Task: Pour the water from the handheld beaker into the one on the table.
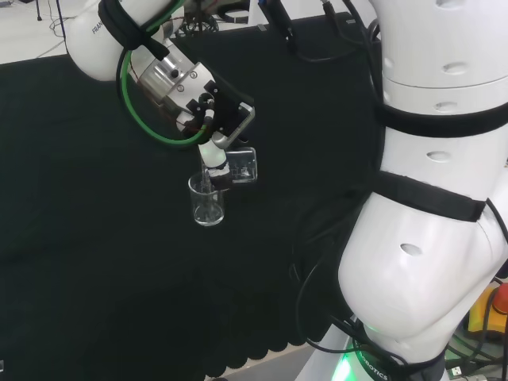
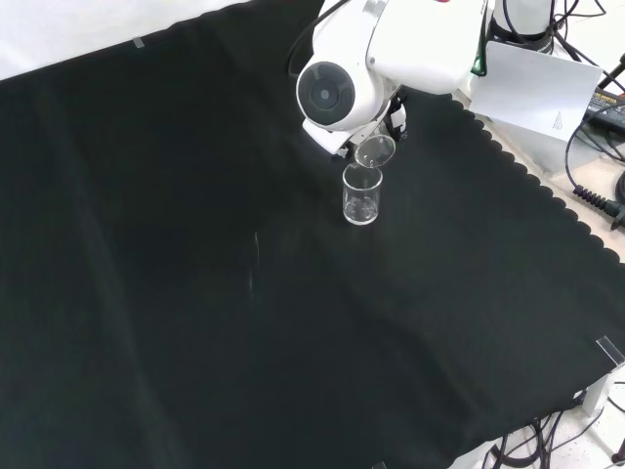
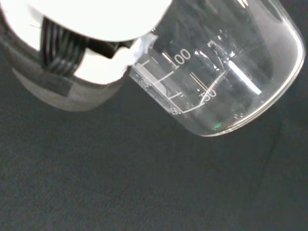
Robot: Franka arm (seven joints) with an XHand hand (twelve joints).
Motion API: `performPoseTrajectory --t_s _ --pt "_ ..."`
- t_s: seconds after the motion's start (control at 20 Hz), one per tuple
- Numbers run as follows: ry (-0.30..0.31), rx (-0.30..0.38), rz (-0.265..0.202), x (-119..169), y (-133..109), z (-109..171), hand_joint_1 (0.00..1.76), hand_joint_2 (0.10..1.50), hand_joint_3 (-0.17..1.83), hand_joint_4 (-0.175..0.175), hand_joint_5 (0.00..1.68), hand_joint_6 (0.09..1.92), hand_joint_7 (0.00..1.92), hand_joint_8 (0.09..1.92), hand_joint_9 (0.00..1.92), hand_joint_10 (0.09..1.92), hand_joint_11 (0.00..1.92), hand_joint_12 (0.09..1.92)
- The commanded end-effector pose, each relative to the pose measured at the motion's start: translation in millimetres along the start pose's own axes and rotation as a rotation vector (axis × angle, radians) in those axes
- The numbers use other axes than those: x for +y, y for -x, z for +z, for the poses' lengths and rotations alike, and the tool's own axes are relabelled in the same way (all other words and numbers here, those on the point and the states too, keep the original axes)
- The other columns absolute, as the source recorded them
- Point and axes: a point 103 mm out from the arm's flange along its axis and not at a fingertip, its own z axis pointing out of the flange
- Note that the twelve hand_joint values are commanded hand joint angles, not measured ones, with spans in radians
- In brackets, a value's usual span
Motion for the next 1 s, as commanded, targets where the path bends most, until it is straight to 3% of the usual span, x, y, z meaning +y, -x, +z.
performPoseTrajectory --t_s 0.05,0.6,0.7,1.0 --pt "-0.011 -0.016 0.009 -0.4 2.3 -2.8 1.31 0.66 0.64 -0.175 1.26 0.65 1.32 0.62 1.74 0.12 1.37 0.62" --pt "-0.003 -0.034 0.030 -2.1 -1.7 -8.6 1.31 0.66 0.63 -0.175 1.26 0.65 1.32 0.62 1.74 0.12 1.37 0.62" --pt "0.025 -0.024 0.003 -2.6 2.0 -8.4 1.31 0.66 0.63 -0.175 1.26 0.65 1.32 0.62 1.74 0.12 1.37 0.62" --pt "0.034 -0.046 0.031 -5.4 1.1 -10.2 1.31 0.66 0.63 -0.175 1.26 0.65 1.32 0.62 1.74 0.12 1.37 0.62"
